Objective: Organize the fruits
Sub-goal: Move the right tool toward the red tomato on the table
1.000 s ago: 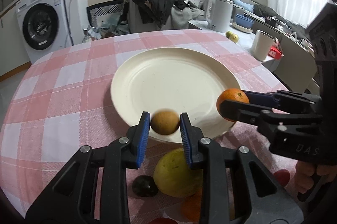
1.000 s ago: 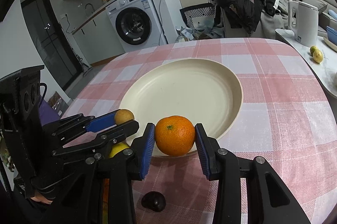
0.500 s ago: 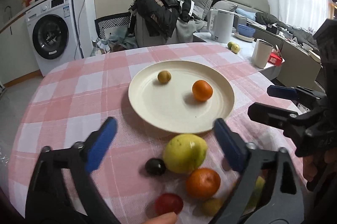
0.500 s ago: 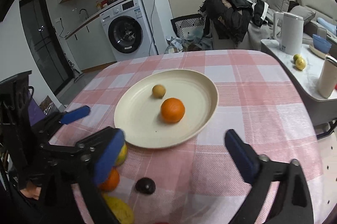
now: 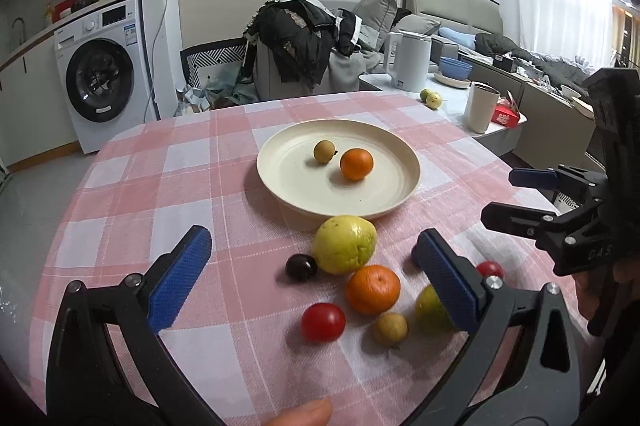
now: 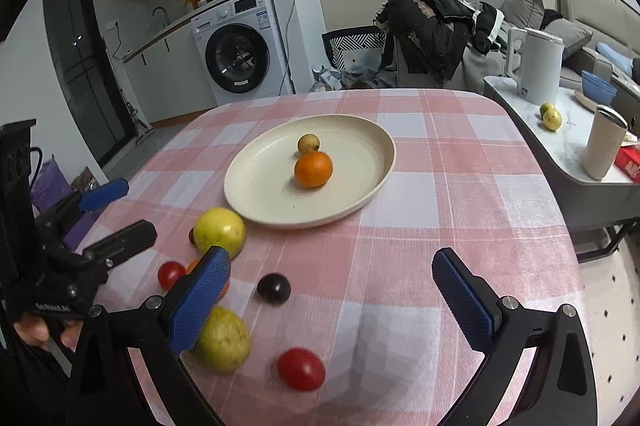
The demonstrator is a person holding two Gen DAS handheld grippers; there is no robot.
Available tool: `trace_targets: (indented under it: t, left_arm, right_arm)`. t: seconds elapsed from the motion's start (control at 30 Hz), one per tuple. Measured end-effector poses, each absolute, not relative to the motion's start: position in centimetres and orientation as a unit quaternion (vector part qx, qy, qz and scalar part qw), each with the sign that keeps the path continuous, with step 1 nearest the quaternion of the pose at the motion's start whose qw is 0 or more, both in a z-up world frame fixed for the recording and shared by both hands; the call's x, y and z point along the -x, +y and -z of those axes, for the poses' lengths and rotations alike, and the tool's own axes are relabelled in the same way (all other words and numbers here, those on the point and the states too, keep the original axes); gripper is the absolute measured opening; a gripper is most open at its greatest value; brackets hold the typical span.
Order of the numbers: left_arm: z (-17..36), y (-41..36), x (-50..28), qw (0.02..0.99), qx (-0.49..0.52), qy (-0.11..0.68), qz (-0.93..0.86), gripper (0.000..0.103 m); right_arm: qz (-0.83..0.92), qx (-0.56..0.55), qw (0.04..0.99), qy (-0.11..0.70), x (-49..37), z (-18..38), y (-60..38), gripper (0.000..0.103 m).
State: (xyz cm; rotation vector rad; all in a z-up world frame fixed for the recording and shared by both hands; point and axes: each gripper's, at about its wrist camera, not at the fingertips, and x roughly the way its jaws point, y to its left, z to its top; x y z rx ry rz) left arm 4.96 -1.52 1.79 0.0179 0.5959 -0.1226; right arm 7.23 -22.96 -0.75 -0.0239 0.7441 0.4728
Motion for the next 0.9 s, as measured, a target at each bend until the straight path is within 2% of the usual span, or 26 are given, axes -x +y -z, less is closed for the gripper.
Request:
trace_targets:
  t: [0.27,0.9]
  left_arm:
    - [-1.7,-1.9,-3.1,0.950,-0.010,0.304,0.075,0.102]
    - [0.1,-3.3,-4.2,0.938,-0.022,0.337,0.083,0.102]
  right_arm:
    - [-0.225,0.054,0.900,0.369,-5.2,1.5,-22.6,0.103]
    - [-0.242,0.095,0.851,0.455,-5.0,4.2,-22.8,0.103]
